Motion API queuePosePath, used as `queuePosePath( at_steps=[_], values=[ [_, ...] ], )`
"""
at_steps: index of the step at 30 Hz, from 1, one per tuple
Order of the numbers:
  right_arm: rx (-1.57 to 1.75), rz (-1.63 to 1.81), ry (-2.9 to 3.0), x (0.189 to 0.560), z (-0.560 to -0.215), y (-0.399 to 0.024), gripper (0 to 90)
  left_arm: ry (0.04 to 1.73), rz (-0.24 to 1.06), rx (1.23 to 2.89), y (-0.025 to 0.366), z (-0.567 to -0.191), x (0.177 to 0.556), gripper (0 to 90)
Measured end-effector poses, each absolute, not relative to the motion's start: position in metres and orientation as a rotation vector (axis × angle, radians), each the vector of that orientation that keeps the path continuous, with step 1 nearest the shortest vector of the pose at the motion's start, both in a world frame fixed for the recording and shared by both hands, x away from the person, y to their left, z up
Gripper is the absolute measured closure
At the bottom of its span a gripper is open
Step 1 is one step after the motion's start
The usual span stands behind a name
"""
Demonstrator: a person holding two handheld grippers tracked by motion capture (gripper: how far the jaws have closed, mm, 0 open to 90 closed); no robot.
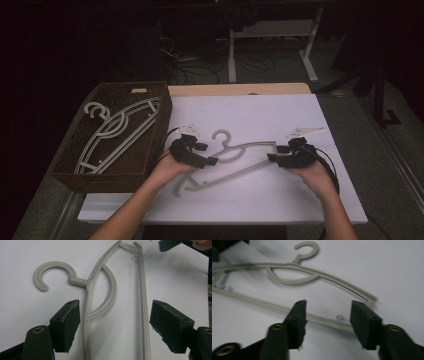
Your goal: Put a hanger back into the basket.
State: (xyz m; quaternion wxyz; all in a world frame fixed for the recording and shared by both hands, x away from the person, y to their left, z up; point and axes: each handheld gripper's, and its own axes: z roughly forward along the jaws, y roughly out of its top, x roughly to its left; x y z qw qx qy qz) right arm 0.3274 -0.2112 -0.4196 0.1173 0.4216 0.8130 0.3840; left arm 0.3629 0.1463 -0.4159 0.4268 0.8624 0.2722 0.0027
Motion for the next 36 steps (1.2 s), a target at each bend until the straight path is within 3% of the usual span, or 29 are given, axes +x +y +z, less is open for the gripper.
queuePosePath(
  at_steps=[2,3,9,29,36],
  values=[
    [1.231,1.079,2.398,0.332,-0.424,-0.210,63.9,0.685,0.008,2.152,0.147,-0.416,0.363,24.2],
    [1.239,1.044,2.410,0.336,-0.429,-0.210,74.6,0.685,0.009,2.151,0.147,-0.416,0.363,24.2],
    [1.241,1.010,2.434,0.341,-0.437,-0.211,88.5,0.698,0.011,2.151,0.146,-0.417,0.364,24.2],
    [1.216,0.928,2.488,0.343,-0.452,-0.202,89.3,0.720,0.051,2.244,0.141,-0.435,0.370,25.4],
    [1.213,0.925,2.488,0.343,-0.452,-0.201,89.4,0.709,0.104,2.315,0.135,-0.447,0.375,35.4]
  ],
)
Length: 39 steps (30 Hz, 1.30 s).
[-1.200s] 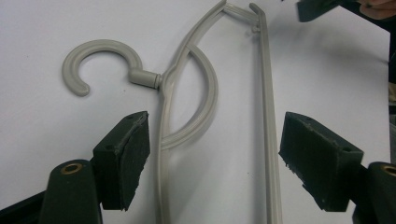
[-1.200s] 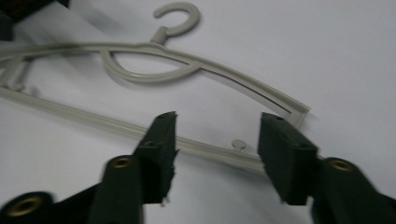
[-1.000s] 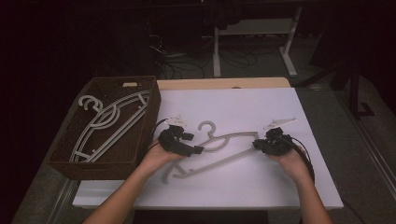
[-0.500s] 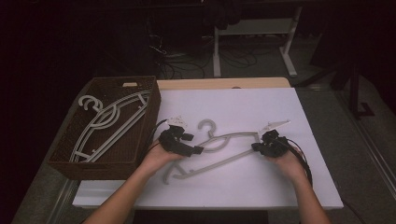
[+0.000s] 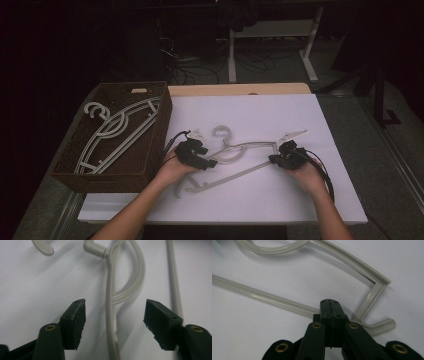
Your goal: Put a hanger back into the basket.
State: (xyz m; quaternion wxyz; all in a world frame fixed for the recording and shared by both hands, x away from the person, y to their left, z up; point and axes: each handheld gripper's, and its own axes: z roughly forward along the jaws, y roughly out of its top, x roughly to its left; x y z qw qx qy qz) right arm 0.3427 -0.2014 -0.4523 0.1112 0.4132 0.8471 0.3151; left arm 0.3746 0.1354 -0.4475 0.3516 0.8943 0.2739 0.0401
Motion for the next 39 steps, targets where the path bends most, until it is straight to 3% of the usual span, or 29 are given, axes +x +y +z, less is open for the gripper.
queuePosePath(
  at_steps=[4,12,14,15,16,24,31,32,39],
  values=[
    [1.207,0.910,2.489,0.342,-0.452,-0.200,89.5,0.700,0.102,2.341,0.135,-0.451,0.376,46.5],
    [1.219,0.920,2.493,0.343,-0.453,-0.202,89.6,0.668,0.117,2.359,0.131,-0.451,0.376,60.2],
    [1.219,0.920,2.493,0.343,-0.453,-0.202,89.6,0.661,0.111,2.362,0.130,-0.451,0.376,69.5],
    [1.219,0.920,2.493,0.343,-0.453,-0.202,89.6,0.655,0.119,2.369,0.129,-0.451,0.376,69.5],
    [1.217,0.918,2.492,0.343,-0.453,-0.202,89.6,0.649,0.114,2.374,0.127,-0.451,0.376,77.8],
    [1.191,0.891,2.497,0.341,-0.451,-0.200,89.1,0.715,0.104,2.346,0.127,-0.449,0.377,81.5],
    [1.173,1.054,2.442,0.325,-0.429,-0.208,70.2,0.770,0.120,2.303,0.128,-0.429,0.374,81.7],
    [1.175,1.073,2.430,0.321,-0.427,-0.211,63.4,0.788,0.132,2.293,0.129,-0.420,0.374,81.7],
    [1.174,1.114,2.439,0.313,-0.424,-0.215,47.9,0.812,0.180,2.260,0.133,-0.388,0.378,81.7]
  ],
)
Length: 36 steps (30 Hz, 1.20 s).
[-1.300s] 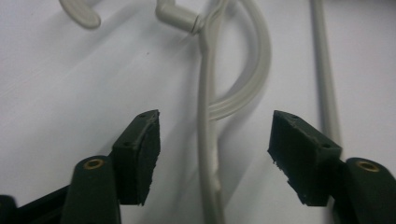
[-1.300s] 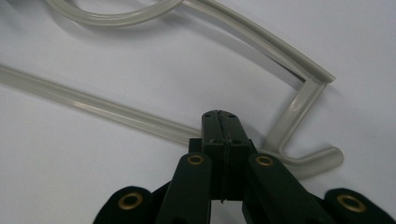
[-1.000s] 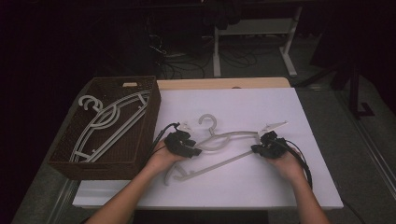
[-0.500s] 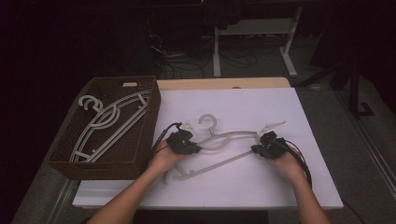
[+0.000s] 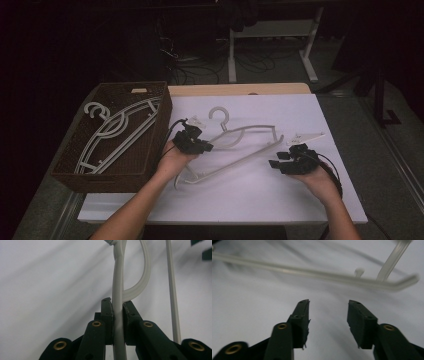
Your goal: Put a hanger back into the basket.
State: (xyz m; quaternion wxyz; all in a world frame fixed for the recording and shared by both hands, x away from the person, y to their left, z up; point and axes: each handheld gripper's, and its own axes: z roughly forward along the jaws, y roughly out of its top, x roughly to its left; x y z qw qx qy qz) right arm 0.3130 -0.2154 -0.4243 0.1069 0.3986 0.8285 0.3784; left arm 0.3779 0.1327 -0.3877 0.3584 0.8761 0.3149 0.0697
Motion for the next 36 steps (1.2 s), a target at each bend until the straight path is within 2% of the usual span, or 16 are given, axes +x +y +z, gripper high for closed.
queuePosePath(
  at_steps=[4,5,6,9,16,22,36],
  values=[
    [1.186,1.141,2.426,0.312,-0.426,-0.218,34.5,0.812,0.214,2.230,0.138,-0.359,0.378,81.7],
    [1.187,1.137,2.416,0.312,-0.427,-0.218,28.0,0.811,0.218,2.220,0.140,-0.351,0.378,81.7],
    [1.187,1.137,2.416,0.312,-0.427,-0.218,28.0,0.807,0.223,2.217,0.144,-0.344,0.379,81.7],
    [1.181,1.148,2.408,0.312,-0.428,-0.218,20.8,0.810,0.254,2.204,0.156,-0.323,0.380,81.7],
    [1.173,1.168,2.391,0.313,-0.428,-0.218,14.1,0.841,0.338,2.156,0.204,-0.286,0.385,81.7],
    [1.168,1.182,2.377,0.313,-0.426,-0.216,13.0,0.883,0.417,2.122,0.250,-0.266,0.384,81.6],
    [1.181,1.159,2.366,0.313,-0.425,-0.216,13.0,1.092,0.588,2.057,0.373,-0.267,0.385,81.6]
  ],
)
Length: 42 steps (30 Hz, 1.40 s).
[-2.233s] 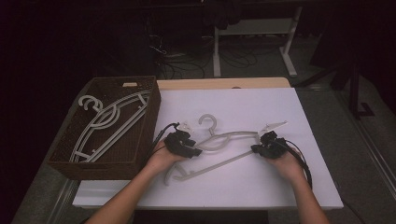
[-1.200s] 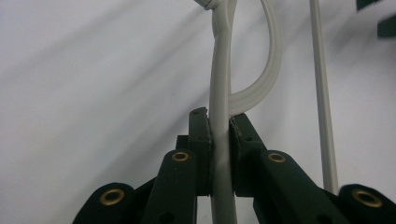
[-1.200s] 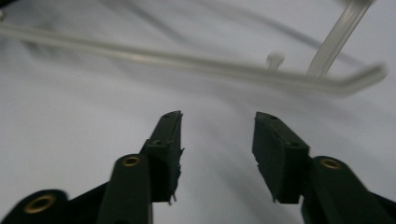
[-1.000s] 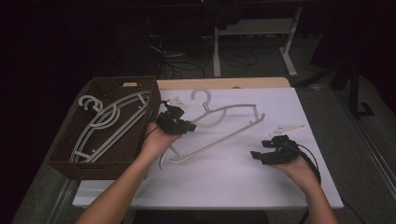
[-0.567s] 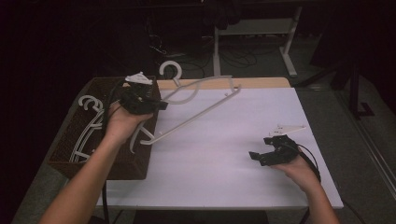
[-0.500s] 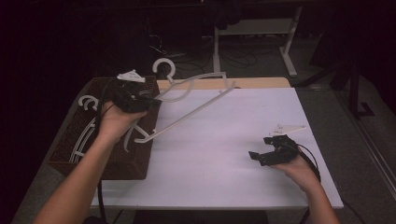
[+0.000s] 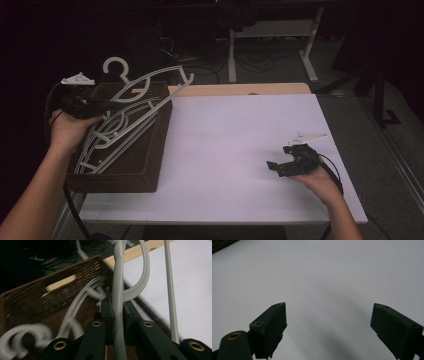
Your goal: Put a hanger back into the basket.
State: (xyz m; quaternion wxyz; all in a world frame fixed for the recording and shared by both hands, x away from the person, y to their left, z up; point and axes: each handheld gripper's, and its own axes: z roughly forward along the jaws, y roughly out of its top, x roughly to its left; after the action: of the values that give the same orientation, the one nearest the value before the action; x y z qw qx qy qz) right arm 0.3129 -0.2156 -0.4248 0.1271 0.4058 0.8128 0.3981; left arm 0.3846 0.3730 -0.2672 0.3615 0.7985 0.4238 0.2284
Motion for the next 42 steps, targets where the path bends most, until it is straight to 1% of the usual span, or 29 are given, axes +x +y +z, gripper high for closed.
queuePosePath(
  at_steps=[7,13,17,19,26,27,28,32,34,37,42],
  values=[
    [1.190,1.150,2.366,0.314,-0.426,-0.215,13.0,1.183,0.622,2.036,0.419,-0.283,0.384,81.6],
    [1.189,1.145,2.366,0.314,-0.426,-0.215,13.0,1.256,0.664,2.047,0.447,-0.298,0.383,81.6],
    [1.190,1.146,2.364,0.315,-0.426,-0.216,13.0,1.284,0.667,2.080,0.452,-0.313,0.387,81.6],
    [1.190,1.144,2.365,0.315,-0.426,-0.216,13.0,1.296,0.649,2.093,0.452,-0.322,0.390,81.6],
    [1.190,1.145,2.364,0.315,-0.426,-0.216,13.0,1.312,0.603,2.160,0.440,-0.346,0.395,80.8],
    [1.190,1.147,2.363,0.315,-0.426,-0.216,13.0,1.320,0.605,2.156,0.440,-0.347,0.395,77.5],
    [1.192,1.148,2.362,0.314,-0.426,-0.216,13.0,1.330,0.605,2.154,0.440,-0.348,0.394,71.5],
    [1.186,1.151,2.360,0.314,-0.425,-0.217,13.0,1.322,0.610,2.112,0.441,-0.345,0.391,58.0],
    [1.189,1.151,2.361,0.314,-0.425,-0.217,13.0,1.309,0.599,2.079,0.440,-0.340,0.390,53.2],
    [1.186,1.155,2.360,0.314,-0.424,-0.217,13.0,1.266,0.543,2.035,0.436,-0.333,0.386,45.3],
    [1.181,1.169,2.357,0.314,-0.420,-0.217,13.0,1.145,0.426,1.985,0.417,-0.324,0.378,37.1]
  ],
)
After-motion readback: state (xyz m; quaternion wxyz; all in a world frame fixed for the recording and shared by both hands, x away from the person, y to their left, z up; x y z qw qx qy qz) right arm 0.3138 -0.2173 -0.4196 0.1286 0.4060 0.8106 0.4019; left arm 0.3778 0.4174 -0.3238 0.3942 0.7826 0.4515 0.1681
